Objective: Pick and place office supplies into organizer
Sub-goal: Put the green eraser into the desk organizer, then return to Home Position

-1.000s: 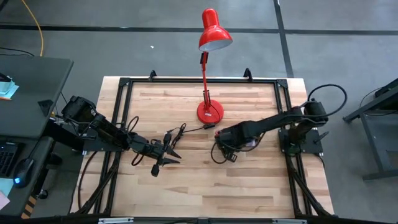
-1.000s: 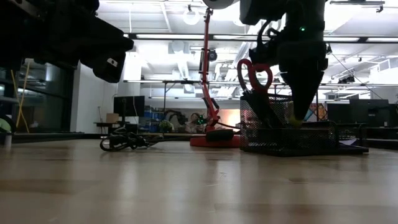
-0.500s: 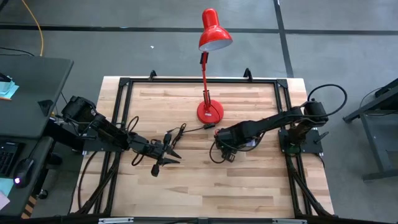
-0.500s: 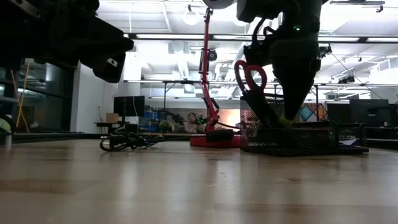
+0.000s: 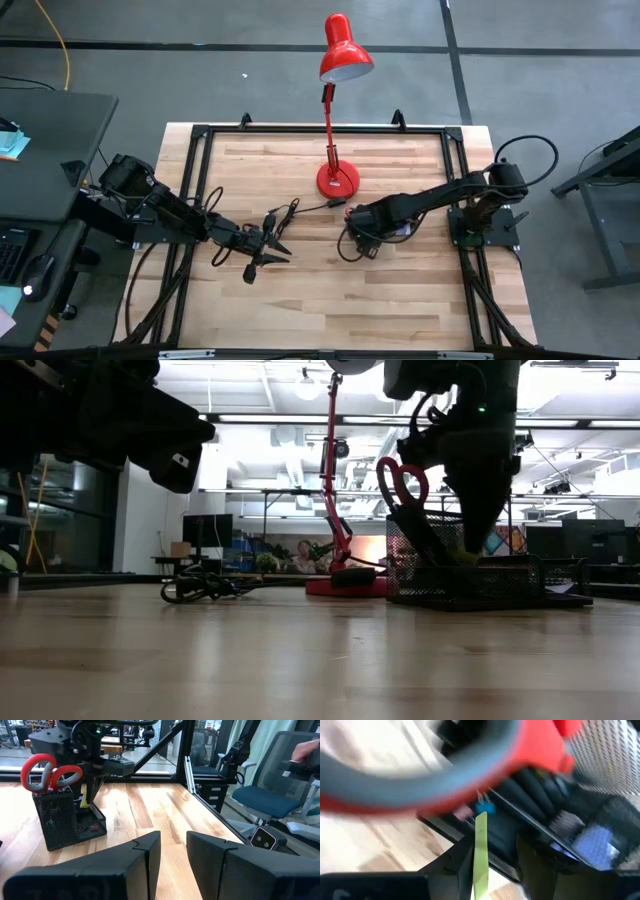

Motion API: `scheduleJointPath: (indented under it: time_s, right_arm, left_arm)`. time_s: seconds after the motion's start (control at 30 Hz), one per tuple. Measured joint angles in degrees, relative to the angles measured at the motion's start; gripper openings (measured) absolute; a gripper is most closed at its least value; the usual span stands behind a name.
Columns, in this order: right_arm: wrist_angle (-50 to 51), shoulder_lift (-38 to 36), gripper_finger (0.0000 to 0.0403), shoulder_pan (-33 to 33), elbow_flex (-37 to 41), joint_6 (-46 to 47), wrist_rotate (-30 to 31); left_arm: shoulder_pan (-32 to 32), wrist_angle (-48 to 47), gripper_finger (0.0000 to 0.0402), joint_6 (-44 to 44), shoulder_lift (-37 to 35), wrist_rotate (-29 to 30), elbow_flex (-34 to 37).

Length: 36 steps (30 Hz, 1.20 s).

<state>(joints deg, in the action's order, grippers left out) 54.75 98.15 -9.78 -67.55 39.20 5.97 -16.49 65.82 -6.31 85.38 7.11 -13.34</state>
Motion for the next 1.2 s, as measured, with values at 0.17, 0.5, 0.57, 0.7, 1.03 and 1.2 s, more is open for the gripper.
scheduleJointPath:
  time_s: [0.17,0.5,0.57,0.7,1.03,1.2]
  right_arm:
    - [-2.7,-0.2,0.0136,-0.5,0.0,-0.2,-0.4]
    - [-1.3,-0.2,0.0201,0.1,0.0,3.0,-1.5]
    - [-1.2,-0.2,0.0221,0.1,0.0,3.5,-1.4]
    - [-0.9,-0.2,0.0239,0.1,0.0,3.9,0.0]
    - [-0.6,-0.2,0.0225,-4.1,0.0,7.0,3.0]
    - [-13.2,-0.2,0.0221,-10.5,0.0,3.0,13.8]
  left_arm:
    - [0.0,-0.2,0.0083,0.0,0.0,0.0,0.0]
    - [0.0,-0.4,0.0083,0.0,0.0,0.0,0.0]
    - [0.0,-0.4,0.0083,0.0,0.0,0.0,0.0]
    - [0.0,-0.4,0.0083,0.0,0.0,0.0,0.0]
    - [0.0,-1.2,0.0083,0.0,0.0,1.1,0.0]
    - [0.0,0.6,0.0083,0.3,0.0,1.4,0.0]
